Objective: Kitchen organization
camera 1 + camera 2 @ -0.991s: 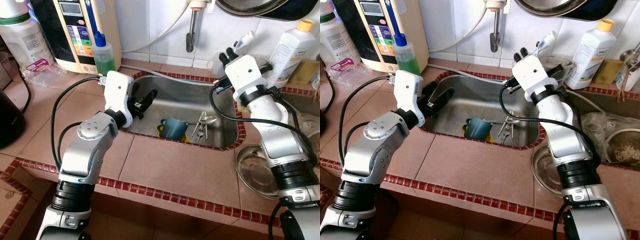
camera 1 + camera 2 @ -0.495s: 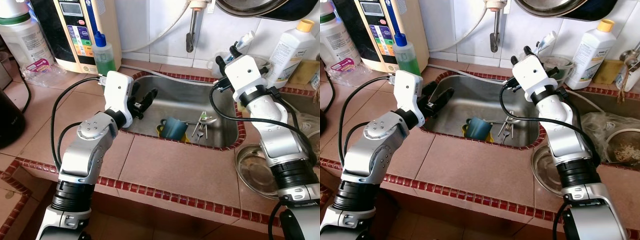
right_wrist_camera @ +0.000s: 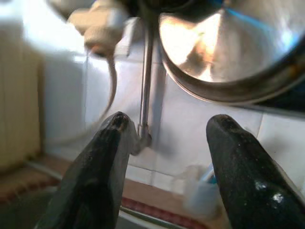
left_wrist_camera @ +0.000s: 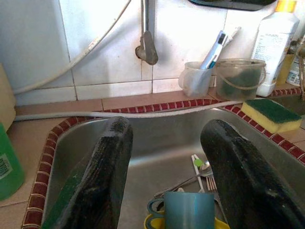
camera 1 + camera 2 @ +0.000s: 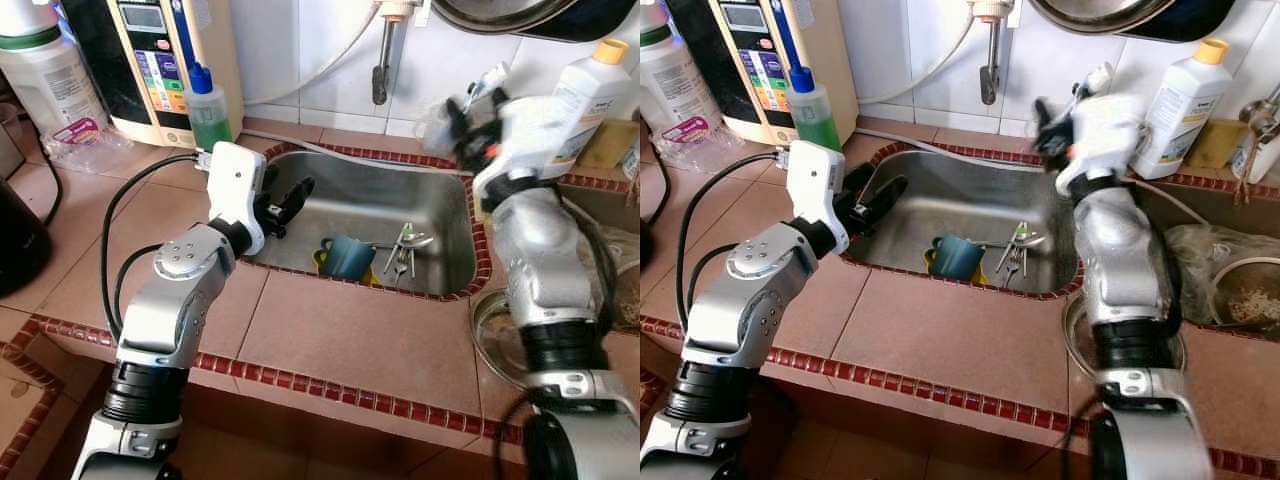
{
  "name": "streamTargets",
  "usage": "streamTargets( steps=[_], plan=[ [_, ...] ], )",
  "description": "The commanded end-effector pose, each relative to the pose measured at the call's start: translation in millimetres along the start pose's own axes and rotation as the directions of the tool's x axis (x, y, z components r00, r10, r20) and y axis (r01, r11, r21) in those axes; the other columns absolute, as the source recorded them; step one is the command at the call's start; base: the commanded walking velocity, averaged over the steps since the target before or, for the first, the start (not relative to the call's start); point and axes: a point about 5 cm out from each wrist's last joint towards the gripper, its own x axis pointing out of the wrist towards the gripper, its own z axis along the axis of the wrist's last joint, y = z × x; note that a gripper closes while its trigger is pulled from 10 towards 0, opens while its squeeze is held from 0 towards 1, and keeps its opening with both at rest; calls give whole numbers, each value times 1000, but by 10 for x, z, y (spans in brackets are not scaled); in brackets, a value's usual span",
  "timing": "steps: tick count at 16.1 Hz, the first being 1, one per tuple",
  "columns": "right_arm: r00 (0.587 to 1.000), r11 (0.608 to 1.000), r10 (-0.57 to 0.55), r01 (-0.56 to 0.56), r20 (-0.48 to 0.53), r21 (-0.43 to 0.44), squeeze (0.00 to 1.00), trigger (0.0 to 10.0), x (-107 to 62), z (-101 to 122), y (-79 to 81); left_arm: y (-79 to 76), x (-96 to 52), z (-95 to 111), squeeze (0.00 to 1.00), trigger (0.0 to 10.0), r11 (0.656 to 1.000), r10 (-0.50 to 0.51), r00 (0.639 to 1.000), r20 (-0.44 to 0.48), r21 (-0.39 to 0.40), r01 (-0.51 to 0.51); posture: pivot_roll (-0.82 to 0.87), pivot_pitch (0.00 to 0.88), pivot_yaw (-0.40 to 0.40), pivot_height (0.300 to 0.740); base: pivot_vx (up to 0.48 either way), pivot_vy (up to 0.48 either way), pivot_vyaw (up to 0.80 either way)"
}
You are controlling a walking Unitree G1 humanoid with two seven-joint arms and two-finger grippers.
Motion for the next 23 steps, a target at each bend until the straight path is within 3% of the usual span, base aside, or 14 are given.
streamTargets(
  steps=[1, 3, 5, 8, 10, 11, 13, 14, 15, 16, 17, 18, 21, 23],
  plan=[
    [998, 989, -21, 13, 57, 148, 1000, 10000, 45, 169, -34, 1, 6, 7, 0, 10000, 1000, -6, 1000, -6, -1, 6, -132, 66, 16, 736, 0, 0, 0],
    [995, 916, -49, 9, 90, 401, 1000, 10000, 57, 252, -40, -1, 6, 5, 0, 10000, 1000, -7, 1000, -7, -1, 7, -136, 67, 20, 736, 0, 0, 0],
    [993, 819, -51, -20, 108, 574, 1000, 10000, 51, 305, -37, -9, 11, 4, 0, 10000, 1000, -10, 1000, -7, -2, 10, -137, 64, 20, 736, 0, 0, 0],
    [995, 785, -32, -37, 99, 618, 1000, 10000, 38, 313, -9, -6, 6, 1, 0, 10000, 1000, -8, 1000, -7, -2, 8, -133, 65, 20, 736, 0, 0, 0],
    [995, 783, -26, -41, 98, 621, 1000, 10000, 36, 316, -3, -5, 4, 1, 0, 10000, 1000, -8, 1000, -8, -2, 8, -132, 66, 19, 736, 0, 0, 0],
    [997, 823, -5, -43, 83, 567, 1000, 10000, 39, 319, 14, -3, 4, 3, 0, 10000, 1000, -7, 1000, -8, -2, 7, -133, 66, 20, 736, 0, 0, 0],
    [998, 861, 10, -44, 69, 507, 1000, 10000, 41, 314, 30, -2, 4, 4, 0, 10000, 1000, -7, 1000, -8, -2, 7, -133, 66, 20, 736, 0, 0, 0],
    [999, 971, 23, -30, 34, 239, 1000, 10000, 46, 280, 55, -5, 6, 4, 0, 10000, 1000, -8, 1000, -8, -2, 8, -135, 64, 21, 736, 0, 0, 0],
    [999, 999, 31, -32, 16, 37, 0, 10000, 44, 258, 75, -8, 8, 4, 0, 10000, 1000, -9, 1000, -8, -2, 9, -134, 65, 20, 736, 0, 0, 0],
    [999, 999, 31, -32, 16, 37, 0, 10000, 44, 258, 75, -8, 8, 4, 0, 10000, 1000, -9, 1000, -8, -2, 9, -134, 65, 20, 736, 0, 0, 0],
    [999, 983, 45, -44, 4, -180, 0, 10000, 39, 235, 94, -9, 11, 6, 0, 10000, 1000, -10, 1000, -7, -3, 10, -134, 65, 20, 736, 0, 0, 0],
    [994, 781, 100, -108, -47, -616, 0, 10000, 6, 125, 127, -13, 13, 7, 0, 10000, 1000, -9, 1000, -6, -3, 9, -132, 65, 18, 736, 0, 0, 0],
    [992, 705, 107, -120, -62, -699, 0, 10000, -20, 88, 95, -7, 8, 6, 0, 10000, 1000, -6, 1000, -7, -4, 6, -134, 66, 19, 736, 0, 0, 0],
    [993, 708, 102, -112, -57, -697, 0, 10000, -25, 89, 79, -8, 7, 5, 0, 10000, 1000, -7, 1000, -7, -5, 7, -134, 67, 19, 736, 0, 0, 0]
  ],
)
